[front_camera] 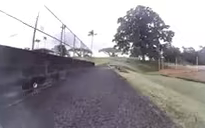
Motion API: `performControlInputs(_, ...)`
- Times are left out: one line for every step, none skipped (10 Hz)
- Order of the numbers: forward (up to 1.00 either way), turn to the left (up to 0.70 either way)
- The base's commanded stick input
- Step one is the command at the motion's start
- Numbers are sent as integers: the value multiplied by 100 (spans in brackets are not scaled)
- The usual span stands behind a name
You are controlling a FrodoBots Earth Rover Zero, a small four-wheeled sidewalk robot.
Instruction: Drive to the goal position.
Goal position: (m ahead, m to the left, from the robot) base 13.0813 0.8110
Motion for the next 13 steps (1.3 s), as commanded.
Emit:
performControlInputs(85, 0)
performControlInputs(85, 0)
performControlInputs(85, 0)
performControlInputs(85, 0)
performControlInputs(85, 0)
performControlInputs(85, 0)
performControlInputs(85, 0)
performControlInputs(85, 0)
performControlInputs(85, 0)
performControlInputs(85, 0)
performControlInputs(85, 0)
performControlInputs(85, 0)
performControlInputs(85, 0)
